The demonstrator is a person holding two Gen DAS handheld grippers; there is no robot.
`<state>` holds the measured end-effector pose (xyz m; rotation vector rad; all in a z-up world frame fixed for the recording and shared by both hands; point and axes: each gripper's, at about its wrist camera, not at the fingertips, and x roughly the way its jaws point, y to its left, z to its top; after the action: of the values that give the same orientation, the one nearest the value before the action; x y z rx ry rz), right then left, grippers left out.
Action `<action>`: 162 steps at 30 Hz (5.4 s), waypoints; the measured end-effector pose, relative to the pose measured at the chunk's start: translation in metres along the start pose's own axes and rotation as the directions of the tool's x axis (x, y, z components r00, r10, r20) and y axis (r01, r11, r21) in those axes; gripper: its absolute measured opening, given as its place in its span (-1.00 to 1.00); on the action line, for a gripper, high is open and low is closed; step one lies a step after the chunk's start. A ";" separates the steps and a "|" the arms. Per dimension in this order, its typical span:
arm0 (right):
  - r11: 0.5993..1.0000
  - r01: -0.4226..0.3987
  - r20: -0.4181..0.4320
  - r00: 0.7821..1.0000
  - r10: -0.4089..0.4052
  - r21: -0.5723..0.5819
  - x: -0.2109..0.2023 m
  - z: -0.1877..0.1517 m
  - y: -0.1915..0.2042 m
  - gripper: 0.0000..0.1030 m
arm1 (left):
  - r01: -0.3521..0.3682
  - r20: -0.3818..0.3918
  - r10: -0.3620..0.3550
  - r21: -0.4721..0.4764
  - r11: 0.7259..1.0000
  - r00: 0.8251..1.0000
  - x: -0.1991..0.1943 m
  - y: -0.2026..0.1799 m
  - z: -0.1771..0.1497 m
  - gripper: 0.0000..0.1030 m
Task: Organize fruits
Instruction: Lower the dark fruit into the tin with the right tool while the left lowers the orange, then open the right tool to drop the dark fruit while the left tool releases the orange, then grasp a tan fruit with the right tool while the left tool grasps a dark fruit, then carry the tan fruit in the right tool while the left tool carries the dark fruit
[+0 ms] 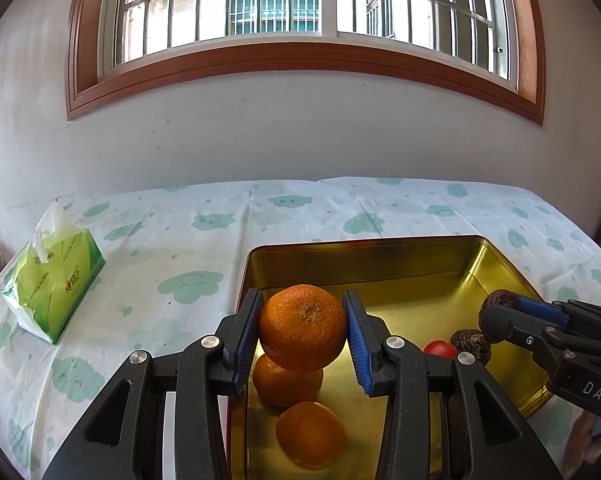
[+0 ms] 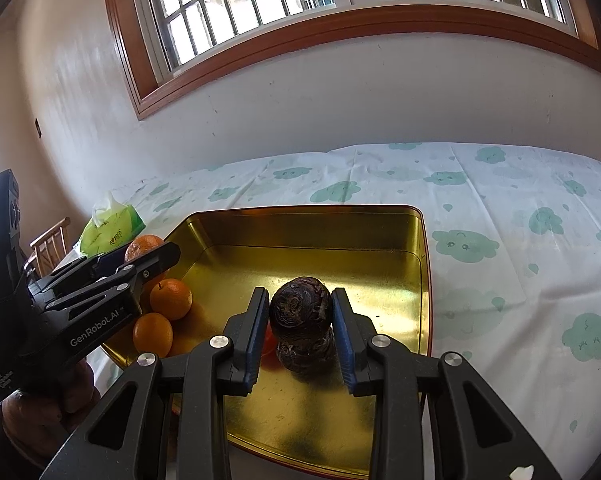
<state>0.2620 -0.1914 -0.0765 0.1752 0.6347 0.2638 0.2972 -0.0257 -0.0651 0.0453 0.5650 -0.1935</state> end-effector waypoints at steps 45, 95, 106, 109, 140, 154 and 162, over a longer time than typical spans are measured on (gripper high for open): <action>0.979 -0.203 -0.195 0.960 0.199 -0.003 -0.030 -0.051 0.048 -0.40 | -0.083 -0.042 0.081 -0.039 0.996 0.996 -0.120 0.043 -0.052 0.34; 1.000 0.015 -0.202 0.979 -0.009 0.026 -0.073 -0.075 -0.035 -0.53 | 0.209 -0.246 -0.249 -0.177 0.962 0.937 -0.086 -0.014 -0.091 -0.49; 0.999 -0.031 -0.147 0.989 0.032 0.009 -0.085 -0.074 -0.001 -0.53 | 0.068 -0.137 -0.089 -0.153 0.986 0.987 -0.124 -0.012 -0.085 -0.49; 0.998 -0.050 -0.134 0.990 0.053 0.026 -0.089 -0.075 0.006 -0.53 | 0.041 -0.122 -0.060 -0.149 0.988 0.991 -0.131 -0.013 -0.084 -0.49; 0.998 -0.068 -0.047 0.997 0.067 -0.018 -0.123 -0.075 0.035 -0.53 | -0.022 -0.052 0.018 -0.088 0.996 0.998 -0.160 -0.024 -0.078 -0.49; 0.997 -0.042 -0.004 0.999 0.041 -0.061 -0.152 -0.059 0.043 -0.53 | 0.010 0.007 -0.009 -0.100 0.995 1.000 -0.182 -0.030 -0.059 -0.49; 0.997 -0.047 0.043 0.998 0.050 -0.065 -0.169 -0.047 0.045 -0.53 | 0.013 0.034 -0.011 -0.066 0.998 0.999 -0.193 -0.040 -0.046 -0.49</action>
<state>0.0944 -0.1950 -0.0088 0.1350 0.5779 0.3260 0.1058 -0.0282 -0.0002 -0.0252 0.5380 -0.1871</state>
